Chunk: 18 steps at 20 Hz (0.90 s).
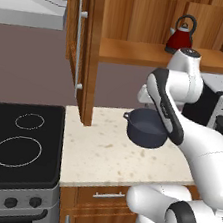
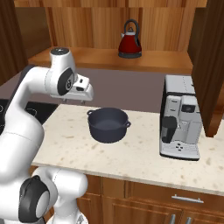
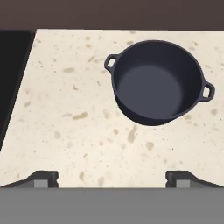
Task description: Pick the kettle from the cabinet and place it on a stove burner. Then pick the pot from the counter and place it on another stove burner. Finally, turn both burners on.
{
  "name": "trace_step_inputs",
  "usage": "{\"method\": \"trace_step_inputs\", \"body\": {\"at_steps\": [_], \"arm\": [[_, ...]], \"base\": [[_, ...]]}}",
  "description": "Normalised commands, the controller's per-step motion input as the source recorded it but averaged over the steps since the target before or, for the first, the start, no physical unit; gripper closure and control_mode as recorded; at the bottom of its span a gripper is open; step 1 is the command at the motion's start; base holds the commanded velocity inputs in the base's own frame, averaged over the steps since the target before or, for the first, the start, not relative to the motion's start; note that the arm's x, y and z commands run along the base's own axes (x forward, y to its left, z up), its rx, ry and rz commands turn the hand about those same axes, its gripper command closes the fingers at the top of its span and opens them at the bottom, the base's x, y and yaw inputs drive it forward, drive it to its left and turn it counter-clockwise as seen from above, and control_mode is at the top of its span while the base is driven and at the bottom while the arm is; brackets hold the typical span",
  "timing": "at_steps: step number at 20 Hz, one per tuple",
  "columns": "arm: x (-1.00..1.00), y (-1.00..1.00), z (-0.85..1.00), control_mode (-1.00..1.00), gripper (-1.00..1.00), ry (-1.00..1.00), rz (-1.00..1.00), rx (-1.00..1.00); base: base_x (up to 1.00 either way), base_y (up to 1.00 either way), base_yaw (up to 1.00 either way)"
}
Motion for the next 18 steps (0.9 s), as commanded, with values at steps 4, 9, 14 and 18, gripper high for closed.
{"method": "trace_step_inputs", "body": {"at_steps": [4, 9, 14, 18], "arm": [[0.00, -0.01, 0.00, -1.00, -1.00, -0.06, 0.00, 0.00], [-0.09, -0.03, 0.02, -1.00, -1.00, -0.10, 0.00, -0.01], [-0.06, -0.11, 0.09, -1.00, -1.00, -0.07, 0.00, 0.00], [-0.06, -0.26, 0.22, -1.00, -1.00, -0.06, 0.00, 0.00]], "base": [[0.00, 0.00, 0.00], [0.00, 0.00, 0.00], [0.00, 0.00, 0.00], [0.00, 0.00, 0.00]]}}
